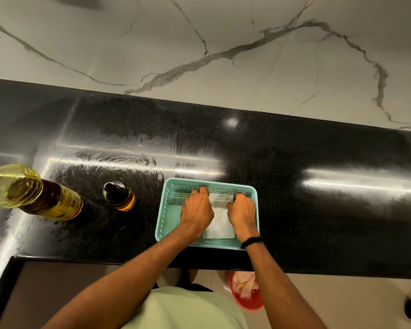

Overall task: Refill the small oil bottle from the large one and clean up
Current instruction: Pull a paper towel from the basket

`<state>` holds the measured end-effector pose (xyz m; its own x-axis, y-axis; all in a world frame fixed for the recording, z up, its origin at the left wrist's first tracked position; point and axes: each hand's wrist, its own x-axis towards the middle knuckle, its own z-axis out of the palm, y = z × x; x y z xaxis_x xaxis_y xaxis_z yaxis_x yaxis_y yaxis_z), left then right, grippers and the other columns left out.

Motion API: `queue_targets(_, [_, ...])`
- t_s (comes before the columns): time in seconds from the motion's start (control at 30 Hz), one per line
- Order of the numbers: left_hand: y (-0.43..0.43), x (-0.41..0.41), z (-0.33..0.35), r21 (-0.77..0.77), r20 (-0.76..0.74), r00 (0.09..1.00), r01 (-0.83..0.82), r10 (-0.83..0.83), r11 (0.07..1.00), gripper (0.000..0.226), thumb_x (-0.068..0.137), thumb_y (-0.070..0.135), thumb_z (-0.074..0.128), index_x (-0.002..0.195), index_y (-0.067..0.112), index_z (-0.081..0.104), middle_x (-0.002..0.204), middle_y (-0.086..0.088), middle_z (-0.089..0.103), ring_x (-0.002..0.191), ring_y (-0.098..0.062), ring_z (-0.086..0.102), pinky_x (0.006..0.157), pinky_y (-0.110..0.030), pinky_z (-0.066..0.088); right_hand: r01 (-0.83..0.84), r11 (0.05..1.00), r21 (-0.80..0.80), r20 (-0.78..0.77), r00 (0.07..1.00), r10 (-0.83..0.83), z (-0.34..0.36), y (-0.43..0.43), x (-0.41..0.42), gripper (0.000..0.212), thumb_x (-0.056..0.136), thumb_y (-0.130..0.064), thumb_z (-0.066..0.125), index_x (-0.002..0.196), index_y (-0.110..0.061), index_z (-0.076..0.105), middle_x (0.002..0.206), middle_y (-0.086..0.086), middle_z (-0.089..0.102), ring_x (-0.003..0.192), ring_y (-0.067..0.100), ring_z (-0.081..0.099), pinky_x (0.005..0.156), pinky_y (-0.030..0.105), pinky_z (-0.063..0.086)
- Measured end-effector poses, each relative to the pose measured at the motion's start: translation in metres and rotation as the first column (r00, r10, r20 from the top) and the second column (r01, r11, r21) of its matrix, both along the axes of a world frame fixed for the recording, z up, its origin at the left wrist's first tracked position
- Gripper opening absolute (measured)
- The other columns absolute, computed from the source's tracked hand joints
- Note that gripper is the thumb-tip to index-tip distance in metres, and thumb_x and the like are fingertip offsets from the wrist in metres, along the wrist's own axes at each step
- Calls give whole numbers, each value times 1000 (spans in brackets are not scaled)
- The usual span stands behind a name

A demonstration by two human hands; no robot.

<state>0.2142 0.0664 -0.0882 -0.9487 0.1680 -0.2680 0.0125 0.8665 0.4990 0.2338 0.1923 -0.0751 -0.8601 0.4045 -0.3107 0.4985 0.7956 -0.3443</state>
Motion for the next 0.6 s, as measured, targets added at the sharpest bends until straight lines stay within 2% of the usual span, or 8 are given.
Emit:
queue_targets(0.1, [2,-3,-6,99,24,1000,16,-19,995,25,89,14,61,113,15,55,102,-8,68,95,-29,65,75,-41,53,36,999,-7,-22,999,-36,-1,-2,0,12,95,-13,58,96,-6,67,100,10,71,91,25,66,66,22,37])
queue_targets(0.2, [5,-9,-11,237,131,991,-68,38,969,12,89,19,66,101,17,65,93,-4,74,89,-23,69,78,-35,55,66,996,-57,-78,995,-70,-4,-4,1,9,92,-15,62,90,-10,69,91,6,72,85,22,66,64,23,37])
queue_targets(0.3, [6,-14,-13,415,286,955,-201,82,887,6,88,21,71,88,16,72,80,-2,76,71,-14,73,76,-36,61,54,989,-135,-117,991,-71,-5,-3,4,8,89,-20,67,87,-14,71,87,-1,72,81,17,65,66,26,44])
queue_targets(0.43, [4,-15,-10,539,333,939,-266,88,799,12,87,17,74,92,7,77,76,-5,75,65,-12,73,71,-34,63,61,957,-283,-89,992,-90,-8,3,6,19,91,-28,66,79,-15,74,76,-4,72,70,14,63,65,32,49])
queue_targets(0.5, [4,-14,-9,584,361,928,-298,87,755,10,86,14,74,91,6,77,76,-7,75,68,-16,74,72,-35,63,114,899,-422,-78,984,-161,-9,4,7,20,89,-23,69,73,-15,75,68,-4,70,62,11,59,61,32,49])
queue_targets(0.6, [5,-14,-9,638,436,897,-366,74,678,4,85,9,75,89,10,76,83,-14,75,79,-26,75,77,-41,62,229,728,-647,-18,949,-314,-2,5,8,24,89,-9,67,68,-15,74,63,-2,68,60,10,56,60,27,48])
